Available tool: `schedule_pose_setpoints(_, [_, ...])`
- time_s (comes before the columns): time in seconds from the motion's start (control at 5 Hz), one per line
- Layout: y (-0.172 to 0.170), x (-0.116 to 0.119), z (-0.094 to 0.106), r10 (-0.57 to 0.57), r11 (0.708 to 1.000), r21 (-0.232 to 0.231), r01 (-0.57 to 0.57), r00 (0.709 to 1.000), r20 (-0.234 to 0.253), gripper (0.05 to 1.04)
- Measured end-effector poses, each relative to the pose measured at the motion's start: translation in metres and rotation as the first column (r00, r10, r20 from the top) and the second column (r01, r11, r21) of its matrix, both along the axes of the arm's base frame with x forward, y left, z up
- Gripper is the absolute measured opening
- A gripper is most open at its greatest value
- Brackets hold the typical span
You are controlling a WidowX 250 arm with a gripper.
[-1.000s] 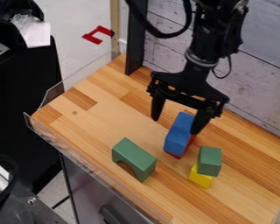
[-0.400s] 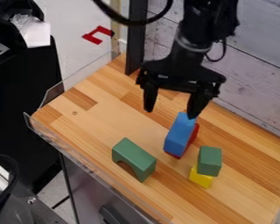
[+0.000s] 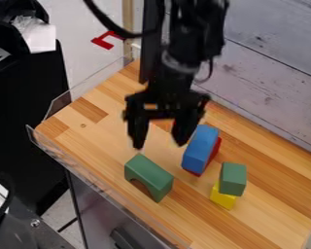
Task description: Put the green rectangle on top of the blue rectangle
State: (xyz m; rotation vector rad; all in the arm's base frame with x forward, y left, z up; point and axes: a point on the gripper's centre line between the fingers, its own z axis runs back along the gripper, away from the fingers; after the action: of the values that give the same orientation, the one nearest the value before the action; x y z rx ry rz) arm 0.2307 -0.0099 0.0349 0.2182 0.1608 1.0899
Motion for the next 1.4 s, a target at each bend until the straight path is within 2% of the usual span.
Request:
schedule_pose_setpoints(0.2, [0.007,-0.009,-0.014,0.241,0.970,-0.043,-0.240,0.971,0.009,0.998])
schedule_pose_setpoints(0.4, [0.010,-0.018,-0.027,0.381,0.920,-0.111,-0.375,0.924,0.037,0.997])
schedule_pose_setpoints(0.6, [0.011,-0.018,-0.032,0.453,0.884,-0.159,-0.439,0.889,0.064,0.998])
schedule_pose_setpoints(0.8, [0.009,-0.017,-0.037,0.481,0.869,-0.183,-0.459,0.872,0.096,0.998])
schedule_pose_setpoints(1.0, [0.006,-0.012,-0.037,0.472,0.874,-0.193,-0.445,0.873,0.121,0.998])
schedule_pose_setpoints(1.4, [0.002,-0.008,-0.046,0.430,0.896,-0.170,-0.411,0.897,0.101,0.998])
